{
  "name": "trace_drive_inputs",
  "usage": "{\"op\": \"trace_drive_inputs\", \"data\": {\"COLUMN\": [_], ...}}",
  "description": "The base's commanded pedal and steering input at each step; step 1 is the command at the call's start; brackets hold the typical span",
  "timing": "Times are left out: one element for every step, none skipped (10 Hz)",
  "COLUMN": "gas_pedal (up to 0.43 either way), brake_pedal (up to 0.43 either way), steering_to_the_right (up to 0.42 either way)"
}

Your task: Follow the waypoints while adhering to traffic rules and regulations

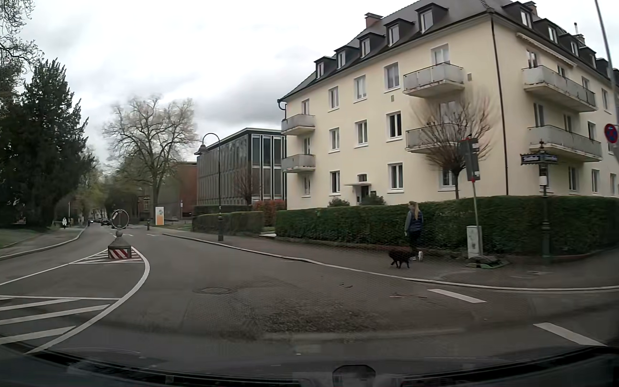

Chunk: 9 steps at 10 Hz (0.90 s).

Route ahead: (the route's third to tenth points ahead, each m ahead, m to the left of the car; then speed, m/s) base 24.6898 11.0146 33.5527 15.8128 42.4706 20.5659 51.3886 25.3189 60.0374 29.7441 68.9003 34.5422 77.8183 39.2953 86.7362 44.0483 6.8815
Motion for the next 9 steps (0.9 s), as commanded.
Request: {"op": "trace_drive_inputs", "data": {"gas_pedal": [0.079, 0.079, 0.087, 0.098, 0.098, 0.098, 0.098, 0.098, 0.098], "brake_pedal": [0.0, 0.0, 0.0, 0.0, 0.0, 0.0, 0.0, 0.0, 0.0], "steering_to_the_right": [-0.179, -0.172, -0.166, -0.154, -0.142, -0.132, -0.124, -0.112, -0.101]}}
